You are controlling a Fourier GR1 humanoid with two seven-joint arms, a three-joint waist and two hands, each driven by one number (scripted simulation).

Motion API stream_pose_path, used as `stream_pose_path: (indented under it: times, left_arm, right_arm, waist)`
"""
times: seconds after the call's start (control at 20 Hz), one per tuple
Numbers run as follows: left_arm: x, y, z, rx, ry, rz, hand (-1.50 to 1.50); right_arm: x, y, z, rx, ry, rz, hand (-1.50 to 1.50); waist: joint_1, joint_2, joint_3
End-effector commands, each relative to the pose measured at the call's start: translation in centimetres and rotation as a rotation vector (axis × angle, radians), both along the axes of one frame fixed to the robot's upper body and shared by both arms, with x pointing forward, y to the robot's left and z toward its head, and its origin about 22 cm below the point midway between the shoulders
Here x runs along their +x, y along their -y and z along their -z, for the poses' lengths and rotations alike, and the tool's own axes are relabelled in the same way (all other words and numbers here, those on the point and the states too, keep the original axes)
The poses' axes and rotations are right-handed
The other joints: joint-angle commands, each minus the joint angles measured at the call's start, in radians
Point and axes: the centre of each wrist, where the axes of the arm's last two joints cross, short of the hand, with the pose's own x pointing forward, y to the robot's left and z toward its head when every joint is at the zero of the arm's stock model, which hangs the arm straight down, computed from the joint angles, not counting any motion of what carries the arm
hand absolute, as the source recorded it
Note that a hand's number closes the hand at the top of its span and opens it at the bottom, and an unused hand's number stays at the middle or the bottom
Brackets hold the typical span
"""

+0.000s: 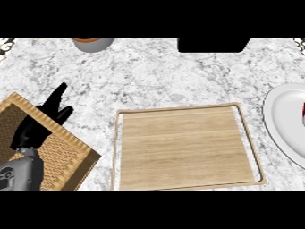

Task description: Pick the can from the tray and place it in the plate

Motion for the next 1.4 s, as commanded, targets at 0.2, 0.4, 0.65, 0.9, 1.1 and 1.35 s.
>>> stream_pose_path:
  times: [0.2, 0.4, 0.65, 0.9, 1.1, 1.35]
  left_arm:
    - [-1.3, -0.3, 1.0, -0.008, 0.034, -0.118, 0.00]
    - [-0.2, 0.1, 0.0, -0.013, 0.048, -0.138, 0.00]
    - [-0.5, 0.2, -0.2, -0.021, 0.035, -0.143, 0.00]
    - [-0.7, -0.9, 0.0, -0.010, 0.034, -0.162, 0.00]
    - [-0.1, -0.4, -0.1, -0.010, 0.040, -0.169, 0.00]
    - [-0.8, -0.6, -0.7, -0.002, 0.030, -0.139, 0.00]
  right_arm:
    - [0.0, 6.0, 3.8, 0.181, -0.167, -0.020, 1.50]
    - [-0.3, 7.5, 5.8, 0.185, -0.260, -0.106, -1.50]
    - [0.2, 8.0, 4.9, 0.119, -0.085, -0.192, -1.50]
    - [0.5, 7.5, 2.5, 0.215, 0.212, -0.389, -1.50]
    - [0.5, 6.9, 0.2, 0.364, 0.276, -0.422, -1.50]
    - [0.0, 8.0, 1.1, 0.669, 0.201, -0.378, -1.50]
  waist:
    - [0.012, 0.002, 0.001]
    - [0.011, 0.001, 0.001]
    - [0.005, -0.002, 0.001]
    - [-0.015, -0.006, 0.001]
    - [-0.021, -0.007, -0.002]
    - [-0.008, -0.008, -0.001]
